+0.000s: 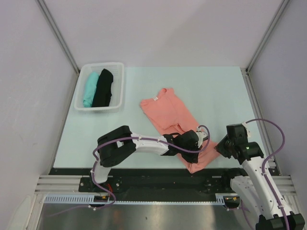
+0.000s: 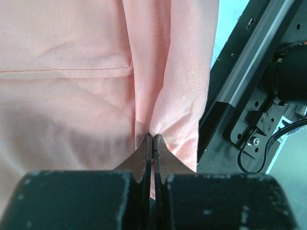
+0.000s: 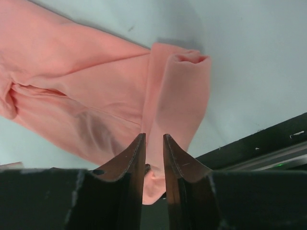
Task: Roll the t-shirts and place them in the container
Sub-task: Roll the T-shirt to the center of the board.
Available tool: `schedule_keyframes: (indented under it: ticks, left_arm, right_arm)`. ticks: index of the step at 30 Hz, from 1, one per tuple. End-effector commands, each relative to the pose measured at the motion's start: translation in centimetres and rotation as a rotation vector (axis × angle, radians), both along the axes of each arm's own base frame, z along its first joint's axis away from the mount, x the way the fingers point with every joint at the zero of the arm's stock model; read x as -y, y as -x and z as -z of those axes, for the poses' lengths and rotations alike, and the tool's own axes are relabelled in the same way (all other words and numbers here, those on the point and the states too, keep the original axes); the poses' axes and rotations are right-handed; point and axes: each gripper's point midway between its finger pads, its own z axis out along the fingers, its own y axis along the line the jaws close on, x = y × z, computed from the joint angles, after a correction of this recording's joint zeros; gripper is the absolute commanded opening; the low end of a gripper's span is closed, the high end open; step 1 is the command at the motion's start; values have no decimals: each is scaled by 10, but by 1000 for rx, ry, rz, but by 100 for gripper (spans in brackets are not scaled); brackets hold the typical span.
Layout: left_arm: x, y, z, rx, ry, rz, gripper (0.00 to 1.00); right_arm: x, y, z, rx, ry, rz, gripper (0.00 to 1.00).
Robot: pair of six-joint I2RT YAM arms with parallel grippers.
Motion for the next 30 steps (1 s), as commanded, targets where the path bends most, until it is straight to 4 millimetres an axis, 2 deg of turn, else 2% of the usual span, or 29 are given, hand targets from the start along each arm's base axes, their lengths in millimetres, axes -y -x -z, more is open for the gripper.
schedule_keyframes:
  ticks: [1, 9, 14, 16, 17, 20, 23, 26, 27, 30]
  left_arm:
    - [-3, -13, -15, 32, 22, -48, 0]
    - [-4, -13, -15, 36, 21, -49, 0]
    - [-8, -13, -22, 61, 33, -41, 0]
    - [-10, -15, -28, 80, 40, -41, 9]
    - [-10, -17, -39, 107, 56, -40, 13]
    - [-15, -22, -50, 157, 50, -44, 20]
    - [-20, -25, -67, 219, 49, -47, 35]
    - [-20, -16, -77, 268, 44, -14, 45]
    - [-18, -6, -77, 279, 37, 9, 47]
    - [-13, 4, -73, 343, 4, 31, 55]
  right_arm:
    - [-3, 4, 11, -35, -11, 27, 25]
    - [-6, -8, 34, -82, 30, 28, 25]
    - [-7, -21, 40, -80, 47, 27, 25]
    - [-8, -23, 45, -97, 54, 23, 25]
    - [-8, -24, 47, -101, 56, 22, 25]
    - [-10, -26, 51, -112, 58, 13, 25]
    - [-11, -27, 53, -120, 60, 8, 25]
    - [-11, -27, 54, -124, 62, 7, 26]
    - [-11, -27, 54, -124, 63, 6, 26]
    - [-11, -27, 54, -126, 64, 3, 26]
